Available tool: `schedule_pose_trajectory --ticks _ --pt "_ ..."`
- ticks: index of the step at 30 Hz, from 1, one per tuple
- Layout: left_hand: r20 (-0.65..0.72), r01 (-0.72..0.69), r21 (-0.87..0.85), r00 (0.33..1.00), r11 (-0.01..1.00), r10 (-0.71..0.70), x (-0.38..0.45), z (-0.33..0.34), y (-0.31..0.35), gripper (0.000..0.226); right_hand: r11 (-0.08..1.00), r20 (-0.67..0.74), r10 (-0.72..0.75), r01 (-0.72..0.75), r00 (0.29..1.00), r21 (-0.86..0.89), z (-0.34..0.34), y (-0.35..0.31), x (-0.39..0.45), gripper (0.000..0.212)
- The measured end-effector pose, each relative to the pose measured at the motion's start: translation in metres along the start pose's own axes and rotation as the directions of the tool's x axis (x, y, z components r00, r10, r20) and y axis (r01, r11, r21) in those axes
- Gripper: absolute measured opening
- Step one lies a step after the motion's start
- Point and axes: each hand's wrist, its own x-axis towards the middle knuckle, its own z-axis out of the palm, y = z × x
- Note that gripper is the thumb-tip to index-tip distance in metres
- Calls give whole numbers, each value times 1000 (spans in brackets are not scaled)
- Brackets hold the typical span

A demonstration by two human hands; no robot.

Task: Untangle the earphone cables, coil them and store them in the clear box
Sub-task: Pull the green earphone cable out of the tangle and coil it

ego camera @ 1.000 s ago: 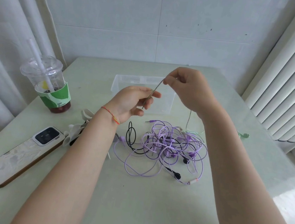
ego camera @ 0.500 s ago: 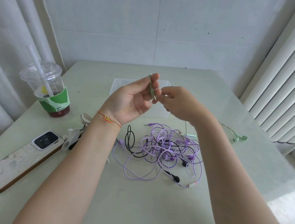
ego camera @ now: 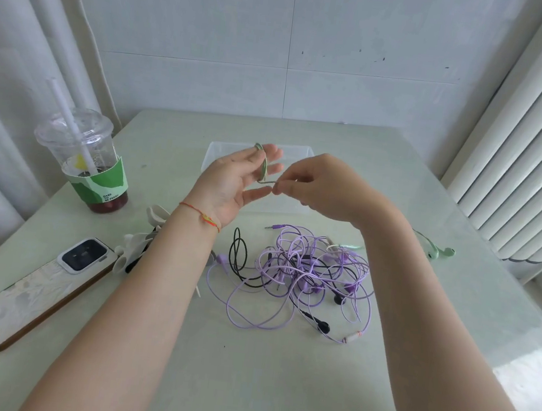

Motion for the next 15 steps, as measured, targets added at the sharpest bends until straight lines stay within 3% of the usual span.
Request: schedule_pose_trajectory --ticks 3,5,10,15 --pt "-33 35 336 999 941 -26 -1 0 -1 20 1000 -148 -22 24 989 8 -3 0 2 15" --pt "4 78 404 996 911 -87 -2 0 -1 22 999 -200 -24 28 980 21 -5 1 3 15" --pt "189 218 186 949 958 -252 -3 3 1 21 995 -348 19 16 937 98 -3 13 10 8" --pt "342 254 -30 911 967 -229 -7 5 7 18 987 -389 39 26 920 159 -1 18 13 9"
